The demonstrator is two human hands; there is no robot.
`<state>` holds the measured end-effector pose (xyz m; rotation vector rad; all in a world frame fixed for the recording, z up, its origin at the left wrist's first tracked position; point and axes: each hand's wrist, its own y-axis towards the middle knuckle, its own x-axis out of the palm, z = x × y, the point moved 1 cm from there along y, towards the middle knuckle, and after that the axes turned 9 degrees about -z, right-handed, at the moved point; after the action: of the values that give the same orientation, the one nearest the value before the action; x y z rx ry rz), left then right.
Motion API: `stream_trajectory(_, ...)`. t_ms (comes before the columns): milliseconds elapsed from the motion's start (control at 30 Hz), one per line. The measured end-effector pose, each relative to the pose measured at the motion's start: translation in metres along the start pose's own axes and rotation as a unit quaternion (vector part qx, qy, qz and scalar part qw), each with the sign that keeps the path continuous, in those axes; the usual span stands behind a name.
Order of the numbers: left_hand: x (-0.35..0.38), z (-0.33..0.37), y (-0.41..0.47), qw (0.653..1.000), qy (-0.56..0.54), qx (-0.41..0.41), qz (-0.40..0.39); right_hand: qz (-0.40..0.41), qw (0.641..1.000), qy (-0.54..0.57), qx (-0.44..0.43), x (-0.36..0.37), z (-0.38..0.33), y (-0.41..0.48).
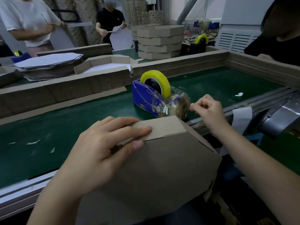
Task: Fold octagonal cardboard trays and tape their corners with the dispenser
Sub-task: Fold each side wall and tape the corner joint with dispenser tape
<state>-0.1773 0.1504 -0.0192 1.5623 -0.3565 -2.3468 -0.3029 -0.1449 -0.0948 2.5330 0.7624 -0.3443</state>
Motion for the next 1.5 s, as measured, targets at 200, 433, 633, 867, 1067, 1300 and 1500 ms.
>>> stream_trajectory(200,0.002,-0.001,0.001,1.0,-0.012,-0.001,0.01,0.003,0.955,-0.29,-0.069,-0.019,-0.016,0.002)
stream_trajectory(433,0.002,0.001,0.004,1.0,-0.007,0.007,0.01,0.059,0.96,-0.222,-0.159,-0.007,-0.09,-0.033)
stream_trajectory(633,-0.001,0.001,0.002,1.0,-0.018,0.009,-0.003,-0.014,0.983,0.031,-0.182,0.022,-0.152,-0.112)
stream_trajectory(867,-0.001,0.0,-0.001,1.0,-0.01,0.016,0.005,-0.039,0.945,0.318,0.068,0.074,-0.137,-0.15)
stream_trajectory(1067,0.0,0.0,-0.001,1.0,-0.005,0.03,-0.001,0.008,0.936,0.331,0.123,0.083,-0.137,-0.15)
stream_trajectory(1300,0.001,0.0,-0.002,0.998,-0.069,0.011,-0.003,0.007,0.935,0.326,0.138,0.08,-0.137,-0.151)
stream_trajectory(1500,-0.004,0.005,-0.002,0.999,0.004,0.028,-0.035,-0.063,0.939,0.308,0.139,0.071,-0.134,-0.154)
